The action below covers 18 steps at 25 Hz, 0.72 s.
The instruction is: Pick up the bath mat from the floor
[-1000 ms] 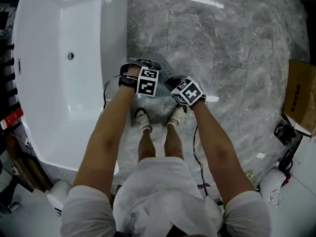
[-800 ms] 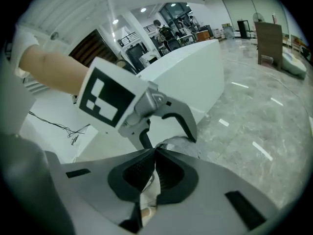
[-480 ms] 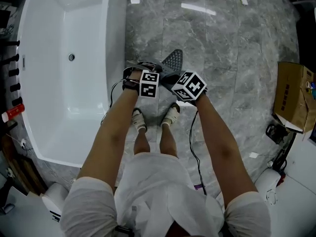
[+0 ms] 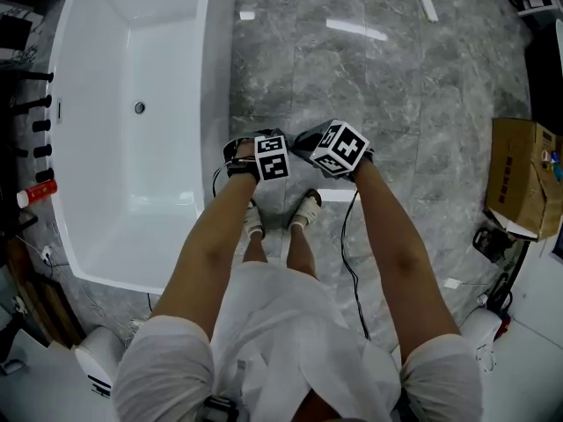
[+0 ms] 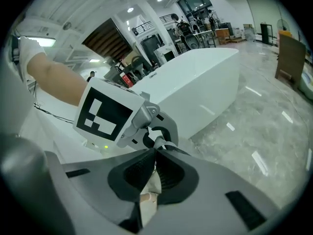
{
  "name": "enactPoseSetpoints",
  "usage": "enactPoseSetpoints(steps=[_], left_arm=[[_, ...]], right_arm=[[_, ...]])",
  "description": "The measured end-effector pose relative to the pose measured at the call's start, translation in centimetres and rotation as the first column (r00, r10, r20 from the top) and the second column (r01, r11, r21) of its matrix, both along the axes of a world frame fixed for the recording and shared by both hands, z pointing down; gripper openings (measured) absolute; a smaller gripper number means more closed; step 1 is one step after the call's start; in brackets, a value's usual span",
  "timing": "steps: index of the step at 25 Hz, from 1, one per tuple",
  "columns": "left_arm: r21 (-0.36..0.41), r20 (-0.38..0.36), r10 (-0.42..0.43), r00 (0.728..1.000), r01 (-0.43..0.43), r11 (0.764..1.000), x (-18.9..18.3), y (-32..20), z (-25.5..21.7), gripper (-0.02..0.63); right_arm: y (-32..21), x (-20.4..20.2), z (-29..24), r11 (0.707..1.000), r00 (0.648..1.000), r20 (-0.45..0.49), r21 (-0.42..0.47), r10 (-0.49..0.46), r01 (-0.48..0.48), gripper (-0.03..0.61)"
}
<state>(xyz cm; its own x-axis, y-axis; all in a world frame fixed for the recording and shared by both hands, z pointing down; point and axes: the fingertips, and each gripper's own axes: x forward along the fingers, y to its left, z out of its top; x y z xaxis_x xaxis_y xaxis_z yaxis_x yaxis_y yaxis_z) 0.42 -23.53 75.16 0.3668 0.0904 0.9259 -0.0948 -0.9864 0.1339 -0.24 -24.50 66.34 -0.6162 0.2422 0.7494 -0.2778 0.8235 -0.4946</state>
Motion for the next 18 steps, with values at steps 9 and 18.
enactPoseSetpoints(steps=[9, 18], left_arm=[[-0.149, 0.107, -0.236, 0.966, 0.250, 0.957, -1.6, 3.4, -3.8, 0.046], [-0.181, 0.075, -0.460, 0.885, 0.466, 0.866, -3.1, 3.2, -11.5, 0.046]], right_arm=[[0.7, 3.5, -4.3, 0.995, 0.999, -0.038, 0.090, 0.039, -0.035, 0.032], [1.0, 8.3, -11.4, 0.852, 0.916, 0.134, 0.338, 0.377, -0.400, 0.032]])
